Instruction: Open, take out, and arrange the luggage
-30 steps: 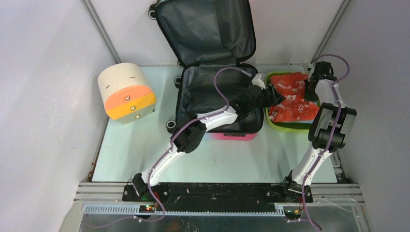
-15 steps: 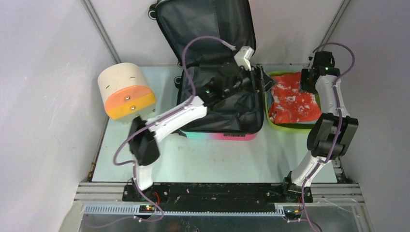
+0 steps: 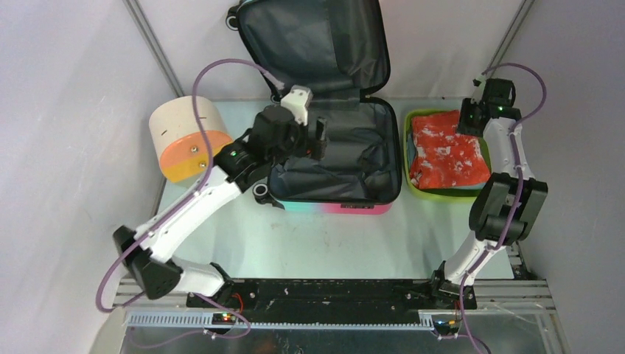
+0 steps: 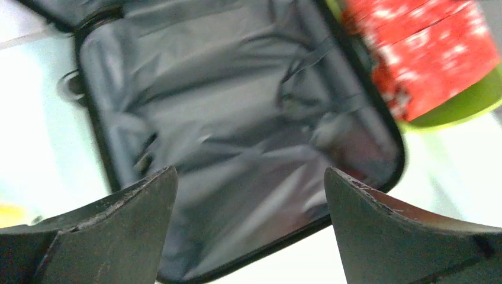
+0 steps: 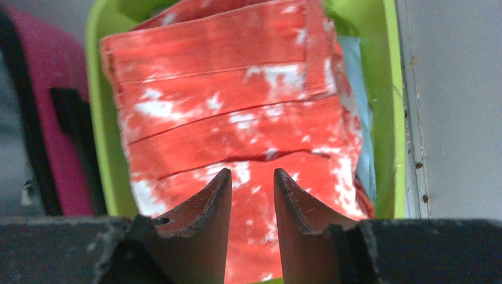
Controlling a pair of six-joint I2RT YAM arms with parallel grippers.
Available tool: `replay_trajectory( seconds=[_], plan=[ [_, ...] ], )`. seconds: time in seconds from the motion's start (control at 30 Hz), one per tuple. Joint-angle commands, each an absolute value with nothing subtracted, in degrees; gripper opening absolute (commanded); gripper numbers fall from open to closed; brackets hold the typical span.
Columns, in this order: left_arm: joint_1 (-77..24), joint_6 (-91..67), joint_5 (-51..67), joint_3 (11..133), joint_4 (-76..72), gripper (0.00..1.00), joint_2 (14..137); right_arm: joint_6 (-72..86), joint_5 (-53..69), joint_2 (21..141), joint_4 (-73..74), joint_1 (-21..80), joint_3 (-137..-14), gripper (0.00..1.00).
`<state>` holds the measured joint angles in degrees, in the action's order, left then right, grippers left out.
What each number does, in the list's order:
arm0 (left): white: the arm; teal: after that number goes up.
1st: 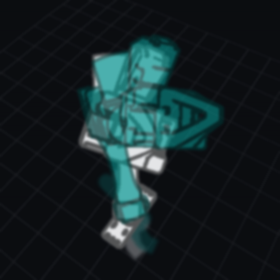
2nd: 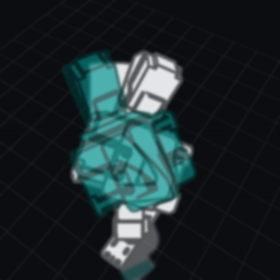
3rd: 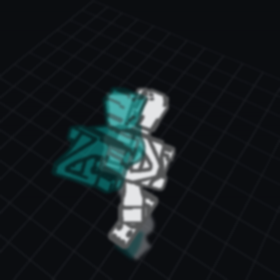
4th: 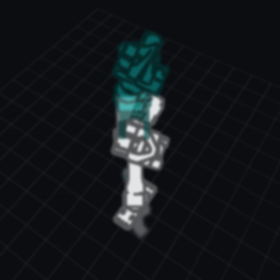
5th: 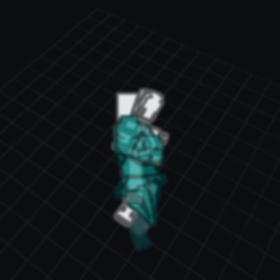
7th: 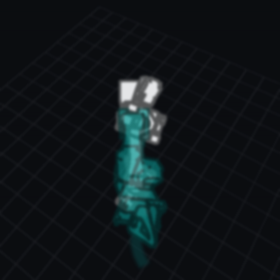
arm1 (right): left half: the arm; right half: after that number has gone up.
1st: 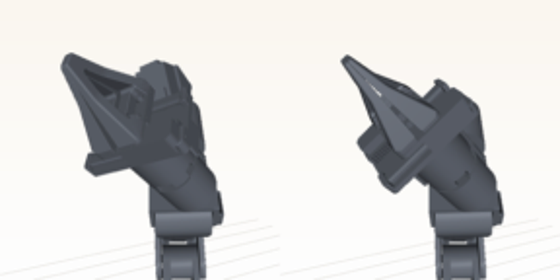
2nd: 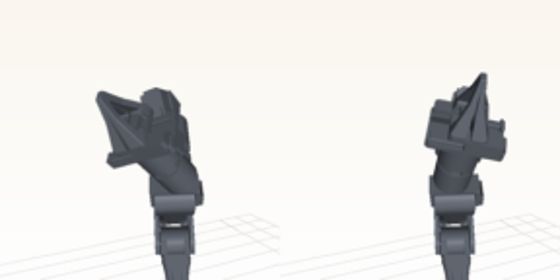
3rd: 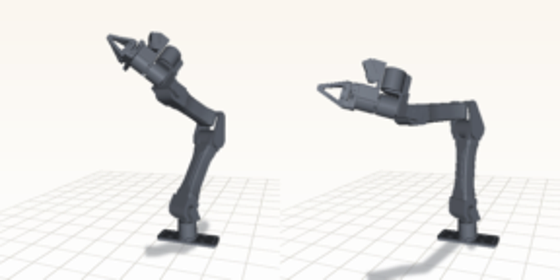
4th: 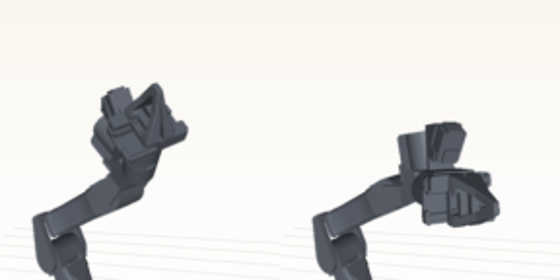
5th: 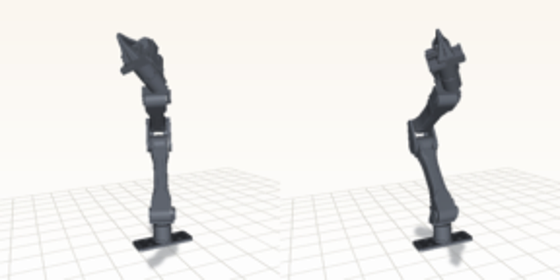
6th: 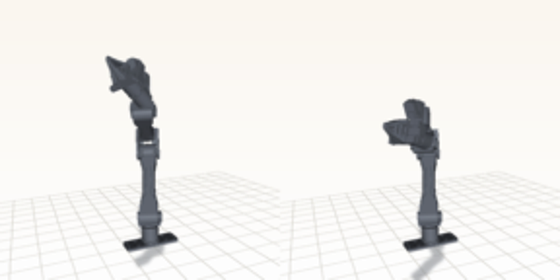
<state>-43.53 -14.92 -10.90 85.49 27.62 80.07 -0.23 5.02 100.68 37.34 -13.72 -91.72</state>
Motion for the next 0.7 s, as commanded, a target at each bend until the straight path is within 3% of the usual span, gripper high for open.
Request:
replay_trajectory(
  seconds=[0.0, 0.17, 0.37, 0.67],
  plan=[
    [-41.8, -5.2, -18.7, 79.0, 34.1, 1.00, 70.9, 1.7, 6.3, 105.5, 30.1, -16.7, -89.7, 0.35],
    [-41.0, -2.0, -20.3, 66.6, 31.3, 1.00, 63.7, 1.7, 4.3, 110.8, 28.0, -18.2, -88.8, 0.37],
    [-40.7, -5.9, -18.7, 65.2, 35.3, 1.00, 60.2, 4.0, 4.4, 114.0, 34.2, -18.8, -98.8, 0.44],
    [-40.7, -12.2, -16.3, 69.5, 39.7, 1.00, 51.9, 5.0, 7.9, 95.8, 48.1, -14.1, -98.2, 0.66]
  ],
)
